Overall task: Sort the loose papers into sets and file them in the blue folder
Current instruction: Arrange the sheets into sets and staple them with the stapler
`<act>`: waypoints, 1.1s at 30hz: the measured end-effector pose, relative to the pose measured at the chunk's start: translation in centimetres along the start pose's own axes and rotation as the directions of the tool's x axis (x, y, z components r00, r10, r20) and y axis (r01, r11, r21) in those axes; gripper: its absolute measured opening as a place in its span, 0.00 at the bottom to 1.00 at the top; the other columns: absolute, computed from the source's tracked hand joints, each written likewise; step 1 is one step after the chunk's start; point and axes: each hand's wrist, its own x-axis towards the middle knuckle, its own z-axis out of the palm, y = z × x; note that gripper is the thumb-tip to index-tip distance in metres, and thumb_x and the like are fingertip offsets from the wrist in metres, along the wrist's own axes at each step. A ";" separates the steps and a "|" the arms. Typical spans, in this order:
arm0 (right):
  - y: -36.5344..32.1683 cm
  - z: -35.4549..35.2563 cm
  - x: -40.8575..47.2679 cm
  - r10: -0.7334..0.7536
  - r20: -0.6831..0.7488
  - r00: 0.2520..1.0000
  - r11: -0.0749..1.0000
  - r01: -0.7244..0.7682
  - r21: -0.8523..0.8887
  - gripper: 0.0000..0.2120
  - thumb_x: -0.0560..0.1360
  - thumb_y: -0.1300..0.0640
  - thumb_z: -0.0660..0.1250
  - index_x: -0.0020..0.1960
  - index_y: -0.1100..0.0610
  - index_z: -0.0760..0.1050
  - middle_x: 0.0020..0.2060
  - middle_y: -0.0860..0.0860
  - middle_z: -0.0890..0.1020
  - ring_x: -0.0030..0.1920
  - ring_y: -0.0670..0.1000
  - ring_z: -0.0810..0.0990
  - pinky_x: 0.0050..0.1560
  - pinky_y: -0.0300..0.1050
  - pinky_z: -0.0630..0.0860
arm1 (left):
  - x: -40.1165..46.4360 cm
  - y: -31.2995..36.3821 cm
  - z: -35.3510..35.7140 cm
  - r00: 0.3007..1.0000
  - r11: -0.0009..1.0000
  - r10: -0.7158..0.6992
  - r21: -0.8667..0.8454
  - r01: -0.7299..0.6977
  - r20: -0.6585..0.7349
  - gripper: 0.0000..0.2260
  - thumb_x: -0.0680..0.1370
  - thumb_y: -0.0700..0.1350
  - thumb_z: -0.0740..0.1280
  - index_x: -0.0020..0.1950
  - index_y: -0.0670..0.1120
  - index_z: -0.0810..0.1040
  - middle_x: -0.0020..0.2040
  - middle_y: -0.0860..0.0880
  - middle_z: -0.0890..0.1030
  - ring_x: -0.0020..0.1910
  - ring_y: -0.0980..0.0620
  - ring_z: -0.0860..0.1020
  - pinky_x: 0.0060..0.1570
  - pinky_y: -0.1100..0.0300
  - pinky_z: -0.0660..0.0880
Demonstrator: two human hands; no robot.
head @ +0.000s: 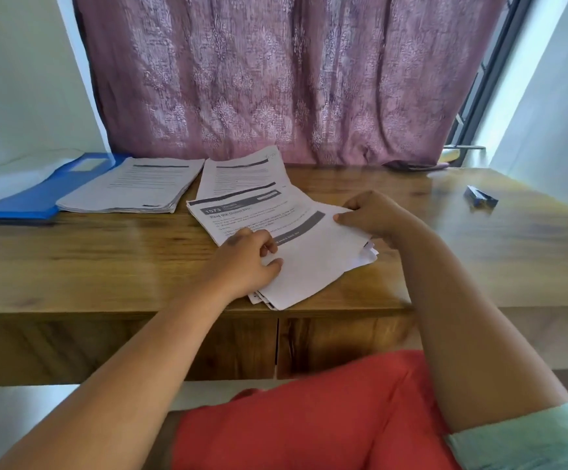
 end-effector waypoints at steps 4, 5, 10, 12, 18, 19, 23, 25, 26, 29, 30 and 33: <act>0.9 -0.2 1.1 0.029 0.104 0.994 0.942 -0.062 0.331 0.19 0.72 0.50 0.70 0.48 0.68 0.78 0.41 0.59 0.80 0.41 0.57 0.77 0.43 0.50 0.73 | 2.6 1.2 -2.9 0.933 0.966 -0.170 -0.132 0.221 0.318 0.08 0.76 0.36 0.68 0.53 0.45 0.79 0.47 0.46 0.79 0.46 0.48 0.79 0.51 0.52 0.81; 0.8 -0.6 1.4 0.020 0.151 0.988 0.921 -0.076 0.381 0.19 0.74 0.49 0.69 0.50 0.67 0.78 0.42 0.59 0.80 0.41 0.56 0.77 0.42 0.49 0.74 | 3.4 1.5 -3.8 0.887 0.940 -0.202 -0.173 0.295 0.415 0.08 0.77 0.33 0.66 0.53 0.42 0.79 0.46 0.43 0.79 0.44 0.47 0.80 0.48 0.53 0.82; -0.9 -2.6 4.5 -0.118 0.331 0.936 0.787 -0.115 0.606 0.12 0.81 0.53 0.59 0.47 0.60 0.77 0.41 0.56 0.79 0.39 0.52 0.76 0.41 0.44 0.73 | 9.3 2.3 -5.0 0.901 0.775 -0.199 -0.502 0.385 0.384 0.18 0.83 0.50 0.60 0.57 0.34 0.77 0.43 0.40 0.83 0.35 0.49 0.83 0.36 0.62 0.80; -1.7 -2.8 5.9 -0.170 0.436 0.884 0.742 -0.177 0.647 0.17 0.81 0.50 0.58 0.46 0.60 0.80 0.43 0.56 0.79 0.41 0.52 0.75 0.45 0.44 0.72 | 11.7 2.0 -4.1 0.917 0.657 -0.310 -0.640 0.397 0.251 0.27 0.80 0.61 0.59 0.55 0.35 0.77 0.42 0.39 0.84 0.34 0.47 0.83 0.35 0.61 0.80; -3.5 -0.1 7.7 -0.307 0.652 0.693 0.931 0.078 0.356 0.11 0.78 0.56 0.66 0.59 0.53 0.81 0.56 0.50 0.83 0.54 0.49 0.81 0.56 0.43 0.78 | 13.4 -0.7 -1.7 0.871 0.564 -0.266 -0.666 0.488 0.413 0.14 0.78 0.53 0.67 0.54 0.43 0.80 0.45 0.43 0.82 0.38 0.49 0.83 0.36 0.59 0.80; -3.6 0.4 8.3 -0.309 0.665 0.680 0.937 0.098 0.335 0.11 0.77 0.58 0.67 0.58 0.53 0.81 0.57 0.50 0.83 0.56 0.49 0.80 0.58 0.44 0.77 | 13.4 -1.0 -1.6 0.876 0.584 -0.256 -0.657 0.477 0.408 0.07 0.78 0.45 0.67 0.52 0.43 0.79 0.45 0.43 0.82 0.38 0.50 0.83 0.36 0.60 0.80; -2.7 1.7 11.1 -0.263 0.587 0.766 0.907 -0.011 0.421 0.09 0.77 0.65 0.67 0.55 0.59 0.81 0.49 0.54 0.83 0.46 0.47 0.81 0.48 0.40 0.79 | 13.5 -1.5 -1.4 0.888 0.597 -0.266 -0.660 0.457 0.374 0.08 0.76 0.32 0.66 0.53 0.41 0.79 0.44 0.44 0.83 0.34 0.52 0.83 0.31 0.63 0.78; -1.3 2.3 12.1 -0.218 0.502 0.837 0.866 -0.071 0.495 0.07 0.76 0.64 0.68 0.54 0.61 0.79 0.43 0.53 0.81 0.39 0.46 0.78 0.38 0.36 0.77 | 13.6 -1.5 -1.5 0.881 0.613 -0.266 -0.637 0.468 0.391 0.09 0.77 0.33 0.67 0.56 0.41 0.78 0.47 0.44 0.84 0.38 0.51 0.84 0.33 0.63 0.79; -0.5 2.4 12.4 -0.195 0.464 0.864 0.850 -0.087 0.520 0.07 0.75 0.62 0.70 0.53 0.61 0.79 0.42 0.52 0.81 0.38 0.46 0.77 0.36 0.36 0.76 | 13.6 -1.5 -1.6 0.878 0.611 -0.260 -0.636 0.472 0.401 0.10 0.76 0.33 0.67 0.56 0.41 0.78 0.48 0.44 0.84 0.39 0.51 0.85 0.35 0.62 0.80; 1.6 2.0 12.5 -0.159 0.399 0.903 0.849 -0.081 0.523 0.09 0.72 0.61 0.74 0.50 0.59 0.78 0.39 0.50 0.81 0.38 0.45 0.78 0.36 0.34 0.76 | 13.6 -1.9 -2.3 0.869 0.591 -0.217 -0.649 0.479 0.445 0.12 0.76 0.30 0.65 0.56 0.41 0.79 0.48 0.44 0.85 0.43 0.49 0.84 0.41 0.59 0.82; 1.8 1.8 12.3 -0.158 0.408 0.899 0.854 -0.083 0.514 0.09 0.70 0.61 0.75 0.48 0.58 0.78 0.38 0.50 0.81 0.38 0.45 0.79 0.36 0.34 0.77 | 13.5 -1.9 -2.6 0.864 0.578 -0.205 -0.656 0.486 0.459 0.11 0.76 0.30 0.64 0.55 0.41 0.79 0.46 0.44 0.85 0.43 0.48 0.84 0.41 0.58 0.82; 1.5 1.4 11.6 -0.154 0.446 0.882 0.887 -0.075 0.455 0.13 0.65 0.61 0.79 0.41 0.55 0.74 0.32 0.46 0.81 0.33 0.43 0.79 0.33 0.35 0.75 | 13.1 -1.6 -3.1 0.861 0.522 -0.224 -0.690 0.502 0.457 0.11 0.76 0.30 0.61 0.50 0.43 0.78 0.37 0.46 0.84 0.34 0.50 0.83 0.33 0.60 0.80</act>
